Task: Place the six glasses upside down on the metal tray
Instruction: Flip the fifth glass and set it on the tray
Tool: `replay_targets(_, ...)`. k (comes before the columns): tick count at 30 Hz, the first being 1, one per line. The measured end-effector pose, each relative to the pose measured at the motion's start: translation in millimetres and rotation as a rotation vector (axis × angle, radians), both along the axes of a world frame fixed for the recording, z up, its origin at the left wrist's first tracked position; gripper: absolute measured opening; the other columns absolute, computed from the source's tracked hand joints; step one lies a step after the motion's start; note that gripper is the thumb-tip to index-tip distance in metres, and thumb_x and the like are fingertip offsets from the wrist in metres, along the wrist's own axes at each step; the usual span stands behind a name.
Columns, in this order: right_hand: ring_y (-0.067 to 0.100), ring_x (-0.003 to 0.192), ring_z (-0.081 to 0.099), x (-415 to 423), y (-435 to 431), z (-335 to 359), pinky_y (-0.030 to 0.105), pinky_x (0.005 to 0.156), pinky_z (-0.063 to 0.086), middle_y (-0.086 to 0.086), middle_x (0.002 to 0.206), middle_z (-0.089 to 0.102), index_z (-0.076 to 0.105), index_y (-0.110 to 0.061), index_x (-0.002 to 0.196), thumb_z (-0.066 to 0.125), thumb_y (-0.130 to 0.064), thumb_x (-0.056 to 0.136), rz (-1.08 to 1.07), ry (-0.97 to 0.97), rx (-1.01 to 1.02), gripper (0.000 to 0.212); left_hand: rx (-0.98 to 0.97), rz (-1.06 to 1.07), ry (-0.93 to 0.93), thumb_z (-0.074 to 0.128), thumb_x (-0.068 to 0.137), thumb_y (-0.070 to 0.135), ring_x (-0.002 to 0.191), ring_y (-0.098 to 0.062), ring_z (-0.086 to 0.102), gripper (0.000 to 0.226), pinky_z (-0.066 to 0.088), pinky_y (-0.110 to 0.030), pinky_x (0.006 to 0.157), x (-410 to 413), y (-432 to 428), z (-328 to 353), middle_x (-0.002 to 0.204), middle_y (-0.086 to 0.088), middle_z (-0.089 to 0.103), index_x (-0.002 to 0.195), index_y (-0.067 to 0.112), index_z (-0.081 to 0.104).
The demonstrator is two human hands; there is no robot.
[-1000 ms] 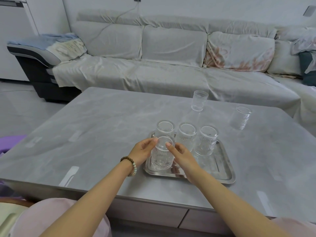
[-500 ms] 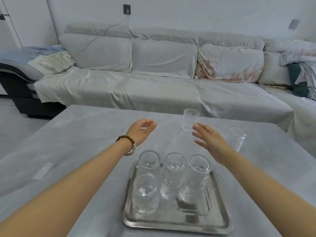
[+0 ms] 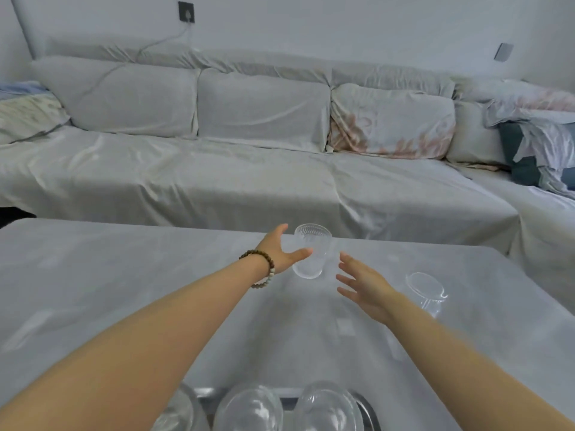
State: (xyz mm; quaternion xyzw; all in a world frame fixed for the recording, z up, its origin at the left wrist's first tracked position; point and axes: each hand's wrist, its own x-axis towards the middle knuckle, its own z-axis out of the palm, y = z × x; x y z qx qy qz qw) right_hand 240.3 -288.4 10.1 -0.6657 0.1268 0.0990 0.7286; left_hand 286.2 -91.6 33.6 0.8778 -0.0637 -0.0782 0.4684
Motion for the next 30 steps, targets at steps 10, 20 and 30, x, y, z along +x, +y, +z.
replay_targets(10,0.024,0.140,0.035,39.9,-7.6,-34.2,0.038,0.112,0.034,0.000,0.155,0.033,0.032,-0.010,0.147,0.043,-0.044,0.097,0.052,0.032,0.172,0.062,-0.063,-0.043,-0.073,0.079,0.064,0.049,0.115,-0.013,0.044,0.096,0.033,-0.024,0.090,53.2,-39.3,-26.9,0.140,0.000,0.043,0.141,0.022,0.027)
replay_targets(20,0.016,0.115,0.062,4.2,8.5,10.5,0.036,0.100,0.047,-0.006,0.137,0.057,0.058,-0.028,0.125,0.057,-0.053,0.084,0.154,-0.081,0.206,0.048,-0.440,0.059,0.021,0.076,0.054,0.060,0.108,-0.014,0.056,0.077,0.058,-0.030,0.069,-1.8,-9.9,15.0,0.124,0.007,0.049,0.117,0.030,0.045)
replay_targets(30,0.027,0.111,0.066,-111.2,50.6,110.7,0.028,0.081,0.057,0.006,0.123,0.069,0.073,-0.026,0.109,0.066,-0.044,0.081,0.247,-0.266,0.328,0.034,-0.843,0.005,0.048,0.079,0.050,0.057,0.101,-0.021,0.068,0.087,0.058,-0.032,0.069,-141.0,40.8,109.8,0.119,-0.006,0.063,0.121,0.017,0.050)
